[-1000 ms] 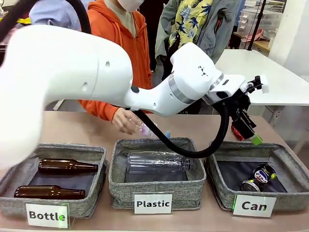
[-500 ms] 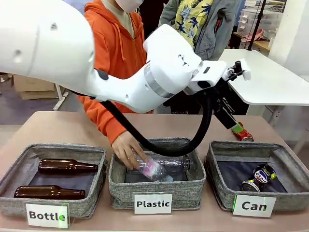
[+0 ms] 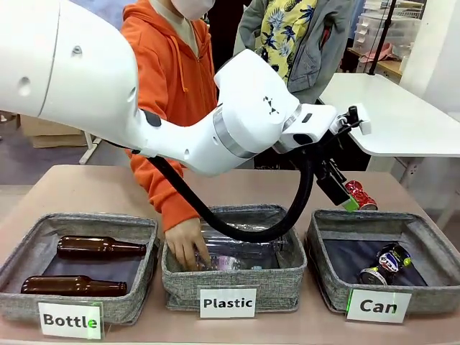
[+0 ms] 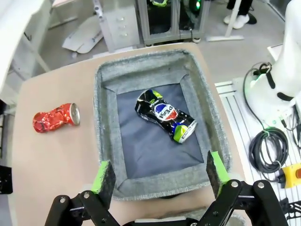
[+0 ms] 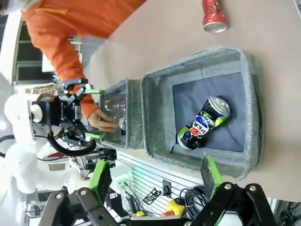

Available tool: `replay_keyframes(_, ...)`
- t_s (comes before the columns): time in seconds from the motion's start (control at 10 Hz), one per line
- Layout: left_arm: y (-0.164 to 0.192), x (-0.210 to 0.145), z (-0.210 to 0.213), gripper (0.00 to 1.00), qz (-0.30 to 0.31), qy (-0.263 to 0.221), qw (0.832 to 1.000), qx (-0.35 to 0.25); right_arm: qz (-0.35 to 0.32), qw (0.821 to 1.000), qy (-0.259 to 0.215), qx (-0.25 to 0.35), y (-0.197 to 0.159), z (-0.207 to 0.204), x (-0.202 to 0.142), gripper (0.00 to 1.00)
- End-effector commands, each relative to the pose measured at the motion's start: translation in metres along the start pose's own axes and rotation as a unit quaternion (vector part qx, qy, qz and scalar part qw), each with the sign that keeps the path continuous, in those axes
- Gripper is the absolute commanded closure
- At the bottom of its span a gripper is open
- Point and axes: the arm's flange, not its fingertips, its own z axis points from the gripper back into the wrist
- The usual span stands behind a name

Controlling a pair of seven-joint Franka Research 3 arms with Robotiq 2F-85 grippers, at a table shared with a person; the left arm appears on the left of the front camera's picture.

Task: Sort the can waste into the basket.
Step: Pick up the can waste from the table and place it in the right Fabric basket.

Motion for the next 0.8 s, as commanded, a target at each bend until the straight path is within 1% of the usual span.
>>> replay_keyframes(0.0,0.001,0.007,0.003,0.0,-0.009,-0.006,1.0,0.005,0.015,1.0,0.001,-0.001,0.003,0.002,0.003,0.0)
replay_keyframes(0.2,-0.001,0.006,0.002,0.0,-0.01,-0.009,1.0,0.007,0.015,1.0,0.001,-0.002,0.003,0.001,0.002,0.0)
replay_keyframes(0.4,-0.004,0.0,0.014,0.0,-0.004,-0.007,1.0,0.012,0.02,1.0,0.007,-0.001,0.009,-0.005,0.002,0.0)
replay_keyframes(0.5,-0.012,-0.008,0.031,0.0,0.004,-0.017,1.0,0.006,0.028,1.0,0.011,0.008,0.015,-0.015,0.002,0.0)
replay_keyframes(0.6,-0.026,-0.021,0.06,0.0,0.028,-0.025,0.999,0.025,0.042,0.999,0.022,0.014,0.024,-0.031,0.002,0.0)
replay_keyframes(0.7,-0.041,-0.038,0.098,0.0,0.051,-0.043,0.998,0.021,0.058,0.998,0.028,0.015,0.036,-0.051,0.003,0.0)
